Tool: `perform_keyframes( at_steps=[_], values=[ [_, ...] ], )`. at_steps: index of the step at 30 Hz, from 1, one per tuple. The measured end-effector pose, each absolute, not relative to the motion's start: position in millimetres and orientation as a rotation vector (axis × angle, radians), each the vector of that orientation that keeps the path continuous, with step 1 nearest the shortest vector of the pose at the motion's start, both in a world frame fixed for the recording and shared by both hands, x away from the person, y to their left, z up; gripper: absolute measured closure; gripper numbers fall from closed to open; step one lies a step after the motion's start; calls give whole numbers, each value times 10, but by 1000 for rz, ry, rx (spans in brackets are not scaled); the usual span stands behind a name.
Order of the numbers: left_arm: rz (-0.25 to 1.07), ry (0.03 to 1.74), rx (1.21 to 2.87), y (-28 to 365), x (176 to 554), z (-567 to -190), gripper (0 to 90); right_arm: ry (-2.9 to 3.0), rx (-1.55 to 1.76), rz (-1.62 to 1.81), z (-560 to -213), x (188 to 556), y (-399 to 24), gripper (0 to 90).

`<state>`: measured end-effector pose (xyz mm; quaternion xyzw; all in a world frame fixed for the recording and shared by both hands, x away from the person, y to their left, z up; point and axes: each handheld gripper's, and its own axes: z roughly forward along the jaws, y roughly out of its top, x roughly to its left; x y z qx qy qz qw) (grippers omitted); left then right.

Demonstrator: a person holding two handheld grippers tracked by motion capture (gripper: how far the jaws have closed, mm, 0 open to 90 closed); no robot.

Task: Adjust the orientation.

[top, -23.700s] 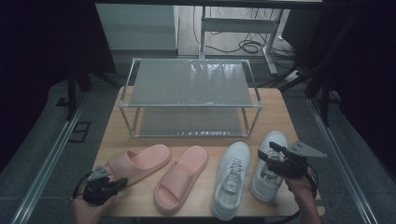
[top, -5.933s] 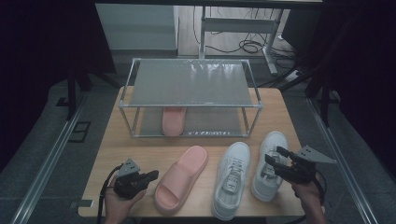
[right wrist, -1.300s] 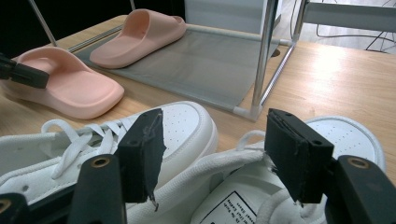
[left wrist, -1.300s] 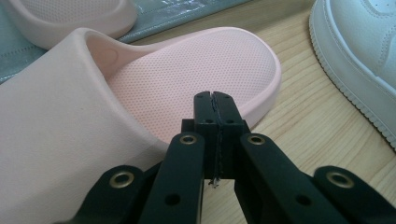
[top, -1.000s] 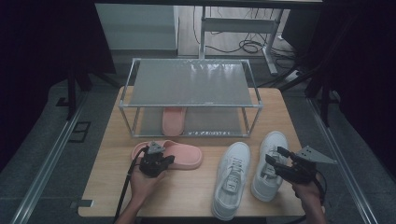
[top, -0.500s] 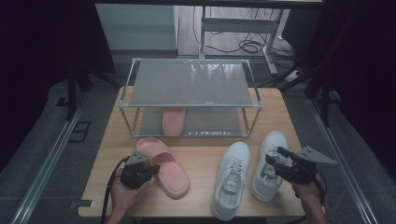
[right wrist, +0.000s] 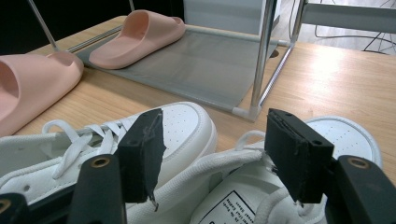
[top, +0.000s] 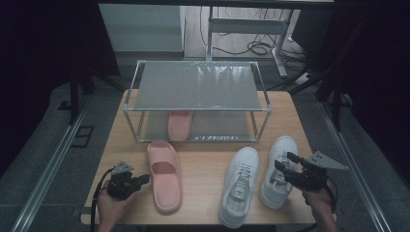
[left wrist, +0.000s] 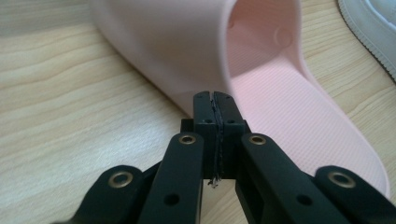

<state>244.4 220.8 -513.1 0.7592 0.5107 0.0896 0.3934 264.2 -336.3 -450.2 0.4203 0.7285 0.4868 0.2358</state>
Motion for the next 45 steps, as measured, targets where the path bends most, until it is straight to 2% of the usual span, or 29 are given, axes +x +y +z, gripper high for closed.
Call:
perform_keyframes(
  at_steps=[6, 21, 34, 45],
  values=[
    [252, 1306, 1906, 2272, 2507, -5076, 894, 2000, 1151, 1332, -4501, 2641, -3360, 376],
    [287, 1386, 1886, 2434, 3110, -5168, 900, 2007, 1160, 1328, -4528, 2658, -3361, 376],
    [275, 1384, 1908, 2316, 3357, -5217, 900, 1997, 1164, 1333, -4517, 2654, -3383, 376],
    [237, 1261, 1977, 2038, 3452, -5226, 900, 1992, 1163, 1332, -4507, 2650, -3391, 376]
  ],
)
